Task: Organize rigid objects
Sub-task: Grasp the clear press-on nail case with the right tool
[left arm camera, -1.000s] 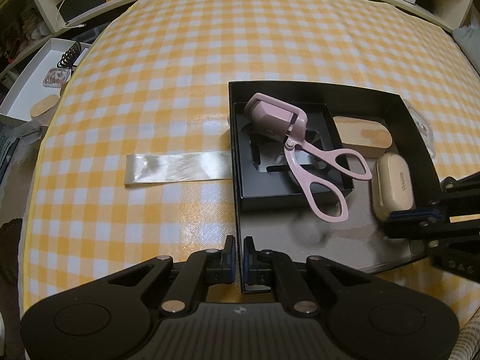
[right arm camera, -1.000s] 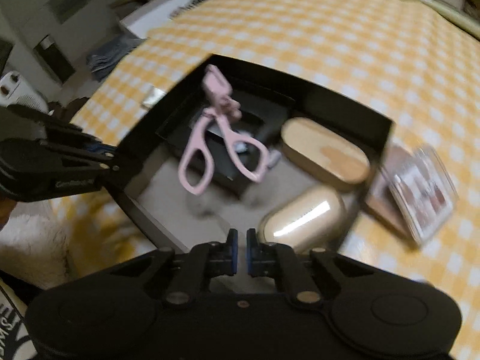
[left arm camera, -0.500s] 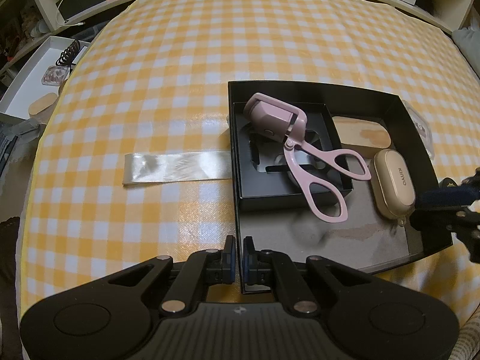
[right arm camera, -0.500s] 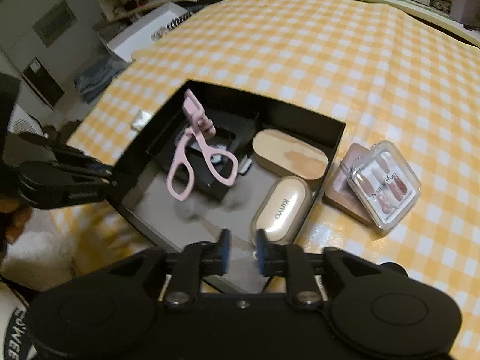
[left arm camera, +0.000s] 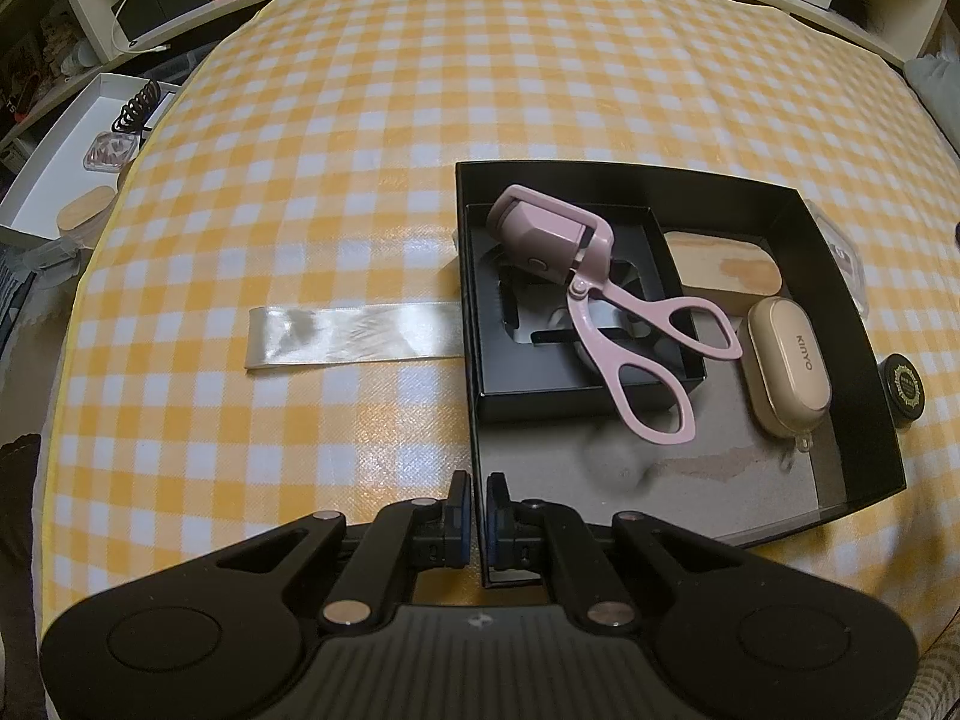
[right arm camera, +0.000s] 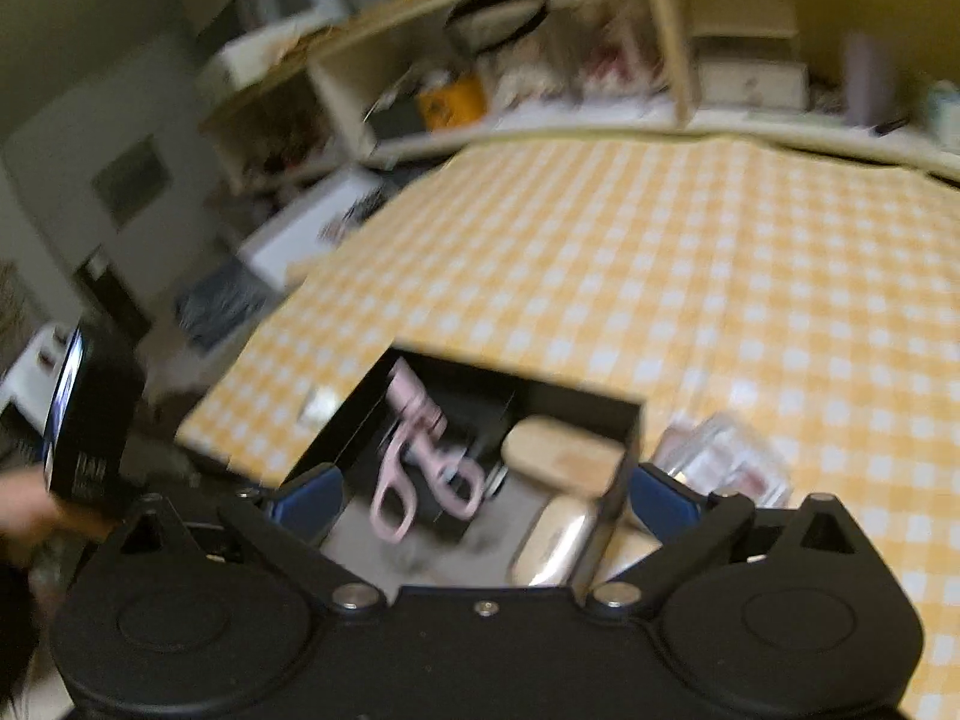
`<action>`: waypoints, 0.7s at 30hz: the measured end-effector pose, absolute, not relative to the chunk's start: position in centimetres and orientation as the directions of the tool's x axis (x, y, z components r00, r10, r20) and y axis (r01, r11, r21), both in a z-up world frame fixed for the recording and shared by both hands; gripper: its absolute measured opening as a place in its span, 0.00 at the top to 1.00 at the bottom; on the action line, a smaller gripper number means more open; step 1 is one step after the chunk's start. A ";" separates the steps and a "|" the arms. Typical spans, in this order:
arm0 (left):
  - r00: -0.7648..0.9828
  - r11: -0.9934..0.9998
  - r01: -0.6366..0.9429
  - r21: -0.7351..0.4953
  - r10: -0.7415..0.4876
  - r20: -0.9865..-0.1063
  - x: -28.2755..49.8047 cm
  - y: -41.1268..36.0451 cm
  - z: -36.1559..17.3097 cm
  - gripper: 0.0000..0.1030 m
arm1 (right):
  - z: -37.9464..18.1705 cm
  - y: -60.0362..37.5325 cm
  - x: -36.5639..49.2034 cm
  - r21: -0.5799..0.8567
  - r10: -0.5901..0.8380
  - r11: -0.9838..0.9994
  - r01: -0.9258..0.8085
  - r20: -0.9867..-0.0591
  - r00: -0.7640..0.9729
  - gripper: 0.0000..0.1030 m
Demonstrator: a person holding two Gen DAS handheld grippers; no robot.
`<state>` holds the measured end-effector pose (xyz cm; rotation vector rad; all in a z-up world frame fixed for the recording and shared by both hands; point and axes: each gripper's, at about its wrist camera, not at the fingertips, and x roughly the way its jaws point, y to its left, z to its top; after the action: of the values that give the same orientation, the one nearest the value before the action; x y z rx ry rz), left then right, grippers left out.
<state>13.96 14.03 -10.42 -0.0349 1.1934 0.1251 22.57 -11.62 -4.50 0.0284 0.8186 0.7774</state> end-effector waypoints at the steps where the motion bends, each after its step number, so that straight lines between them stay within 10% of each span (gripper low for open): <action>1: 0.363 0.993 -0.115 0.039 0.079 -0.929 14.0 14.0 -10.4 0.95 | -4.4 -12.1 22.9 0.317 0.630 0.741 -0.592 -0.636 0.447 0.00; 21: 0.366 0.992 -0.116 0.045 0.085 -0.927 13.9 14.0 -10.5 0.94 | -10.5 -19.5 29.7 0.465 0.443 0.877 -0.118 -0.691 0.571 0.00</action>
<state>13.93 14.02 -10.46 -0.0297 1.1889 0.1290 29.70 -19.45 -10.51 0.3919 0.9089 0.3394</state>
